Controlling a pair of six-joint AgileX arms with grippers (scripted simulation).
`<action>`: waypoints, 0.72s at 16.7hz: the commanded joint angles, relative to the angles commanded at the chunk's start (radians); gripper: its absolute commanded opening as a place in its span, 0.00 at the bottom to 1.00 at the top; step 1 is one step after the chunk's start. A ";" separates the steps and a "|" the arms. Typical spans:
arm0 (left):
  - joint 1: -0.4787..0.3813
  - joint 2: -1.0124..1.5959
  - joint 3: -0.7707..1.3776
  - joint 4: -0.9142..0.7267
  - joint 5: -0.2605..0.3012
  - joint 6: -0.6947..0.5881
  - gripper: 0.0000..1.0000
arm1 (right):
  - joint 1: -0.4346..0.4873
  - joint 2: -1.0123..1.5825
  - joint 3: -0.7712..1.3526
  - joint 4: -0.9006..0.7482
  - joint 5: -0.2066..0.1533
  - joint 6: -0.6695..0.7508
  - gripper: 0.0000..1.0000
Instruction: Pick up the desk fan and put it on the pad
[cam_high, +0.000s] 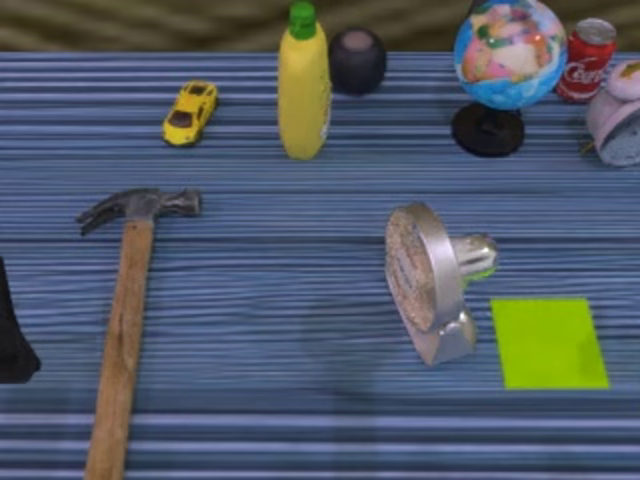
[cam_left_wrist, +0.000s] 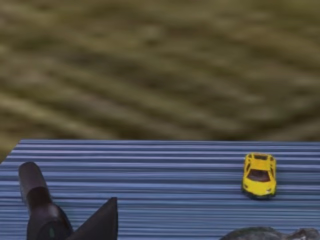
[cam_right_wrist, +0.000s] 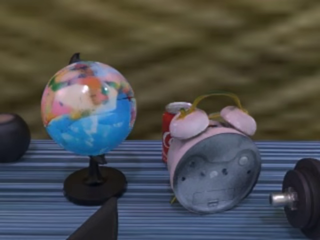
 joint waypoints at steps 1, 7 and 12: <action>0.000 0.000 0.000 0.000 0.000 0.000 1.00 | 0.000 0.000 0.000 0.000 0.000 0.000 1.00; 0.000 0.000 0.000 0.000 0.000 0.000 1.00 | 0.065 0.156 0.153 -0.131 -0.013 0.025 1.00; 0.000 0.000 0.000 0.000 0.000 0.000 1.00 | 0.186 0.555 0.532 -0.423 -0.016 0.084 1.00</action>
